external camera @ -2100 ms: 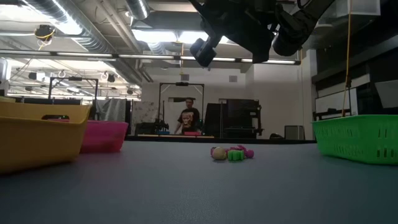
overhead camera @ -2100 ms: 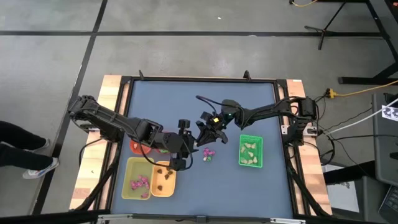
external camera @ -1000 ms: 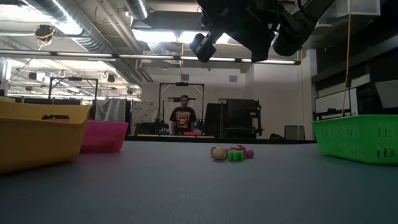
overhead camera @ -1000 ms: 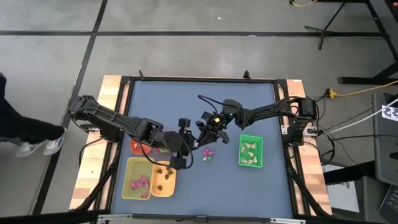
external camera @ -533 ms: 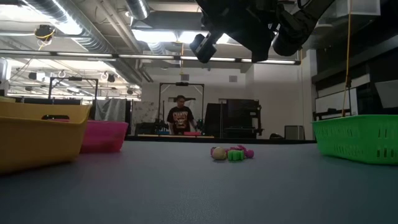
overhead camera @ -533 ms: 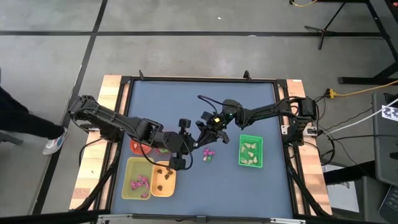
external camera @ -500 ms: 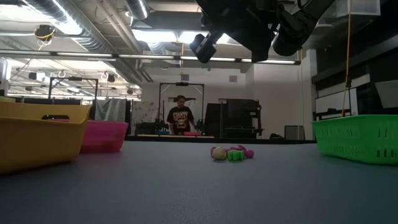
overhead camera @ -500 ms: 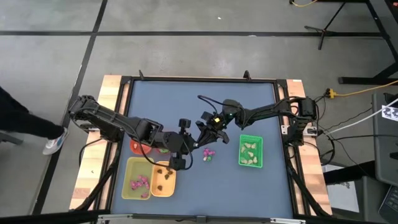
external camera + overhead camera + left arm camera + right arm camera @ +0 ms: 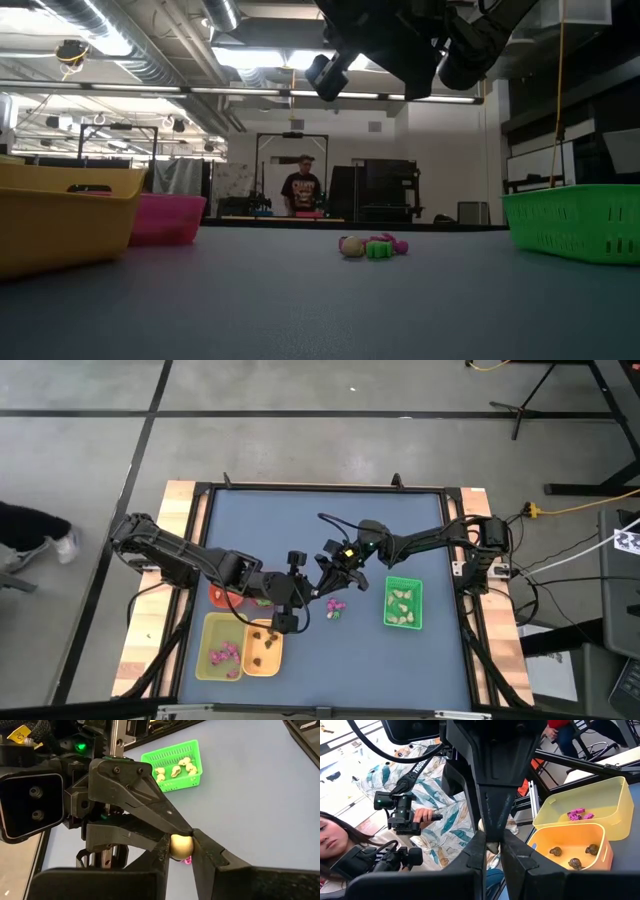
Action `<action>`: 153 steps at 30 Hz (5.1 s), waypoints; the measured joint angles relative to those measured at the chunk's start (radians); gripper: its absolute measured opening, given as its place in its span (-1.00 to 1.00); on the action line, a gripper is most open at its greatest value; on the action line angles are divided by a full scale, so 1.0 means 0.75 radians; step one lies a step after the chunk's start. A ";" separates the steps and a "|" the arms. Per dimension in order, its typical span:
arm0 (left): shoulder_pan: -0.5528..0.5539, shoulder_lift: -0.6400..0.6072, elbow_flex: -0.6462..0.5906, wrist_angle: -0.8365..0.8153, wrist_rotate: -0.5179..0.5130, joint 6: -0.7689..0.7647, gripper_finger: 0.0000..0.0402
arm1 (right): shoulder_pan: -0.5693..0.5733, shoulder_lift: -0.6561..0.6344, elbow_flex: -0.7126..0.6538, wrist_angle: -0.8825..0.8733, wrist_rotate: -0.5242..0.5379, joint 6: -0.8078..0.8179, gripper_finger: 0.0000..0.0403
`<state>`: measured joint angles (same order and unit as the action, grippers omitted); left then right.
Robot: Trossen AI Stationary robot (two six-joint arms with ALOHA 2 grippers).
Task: Sort Halloween decoration
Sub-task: Put the white skull toy into the orange bowl, then put the pink skeleton toy into the light yellow bin
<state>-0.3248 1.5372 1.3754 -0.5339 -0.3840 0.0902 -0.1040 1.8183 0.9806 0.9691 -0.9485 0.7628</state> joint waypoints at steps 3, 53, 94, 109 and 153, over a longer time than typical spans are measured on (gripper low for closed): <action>0.000 0.000 0.000 0.001 0.000 -0.001 -0.81 | 0.000 0.000 0.000 0.000 -0.004 0.000 -0.81; -0.165 -0.010 -0.241 -1.228 0.155 -1.023 -0.79 | -0.002 0.000 0.001 -0.843 0.381 -0.411 -0.11; -0.164 -0.010 -0.474 -0.602 0.096 -1.513 -0.26 | 0.000 0.000 0.001 -1.274 0.357 -0.834 -0.11; -0.164 -0.010 -0.474 -0.409 0.058 -1.504 -0.26 | 0.268 0.000 0.001 -1.389 0.712 -1.369 -0.11; -0.164 -0.010 -0.474 -0.349 0.008 -1.502 -0.26 | 0.366 -0.081 0.000 -1.698 1.252 -0.935 -0.11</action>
<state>-0.4477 1.5295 1.0203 -0.7955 -0.3782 -1.0363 0.1703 1.7576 0.9806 -0.3044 -0.0091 0.0615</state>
